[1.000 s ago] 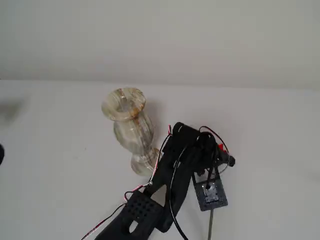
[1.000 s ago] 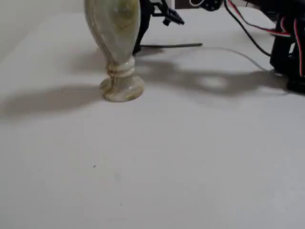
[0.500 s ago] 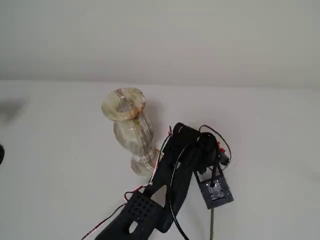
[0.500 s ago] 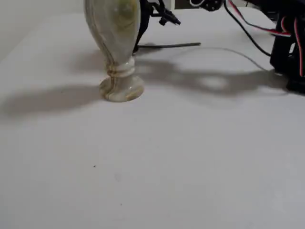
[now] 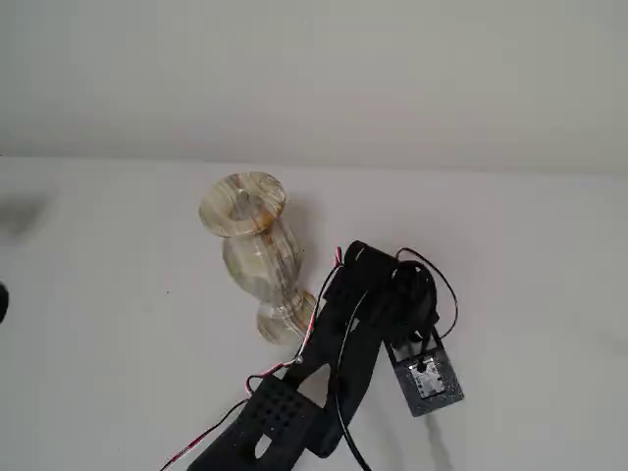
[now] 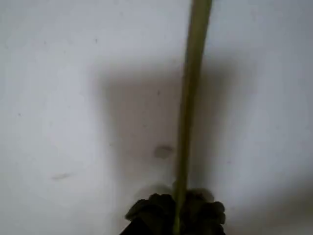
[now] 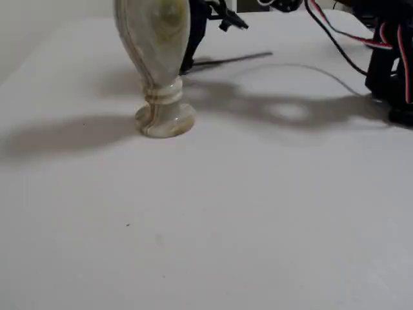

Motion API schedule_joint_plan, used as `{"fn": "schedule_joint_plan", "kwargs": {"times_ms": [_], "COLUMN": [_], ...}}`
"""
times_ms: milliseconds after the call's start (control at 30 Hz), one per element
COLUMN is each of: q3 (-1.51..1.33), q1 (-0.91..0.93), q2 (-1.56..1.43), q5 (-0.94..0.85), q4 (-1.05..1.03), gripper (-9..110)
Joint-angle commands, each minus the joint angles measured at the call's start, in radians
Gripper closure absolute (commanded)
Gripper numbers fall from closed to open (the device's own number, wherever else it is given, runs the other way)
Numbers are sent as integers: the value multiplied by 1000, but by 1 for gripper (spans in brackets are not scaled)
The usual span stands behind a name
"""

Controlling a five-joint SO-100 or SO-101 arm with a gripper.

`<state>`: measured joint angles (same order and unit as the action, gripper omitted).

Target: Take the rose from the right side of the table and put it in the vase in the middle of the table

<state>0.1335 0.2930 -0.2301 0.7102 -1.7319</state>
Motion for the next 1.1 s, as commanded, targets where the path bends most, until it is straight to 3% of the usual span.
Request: {"fn": "schedule_joint_plan", "kwargs": {"times_ms": [0, 400, 733, 1067], "q3": [-5, 92, 94, 95], "q1": [-17, -34, -37, -207], "q2": [-44, -407, -741, -1031], "q5": [-32, 15, 276, 380], "q4": [-49, -41, 75, 164], "gripper": [102, 102, 102, 102]}}
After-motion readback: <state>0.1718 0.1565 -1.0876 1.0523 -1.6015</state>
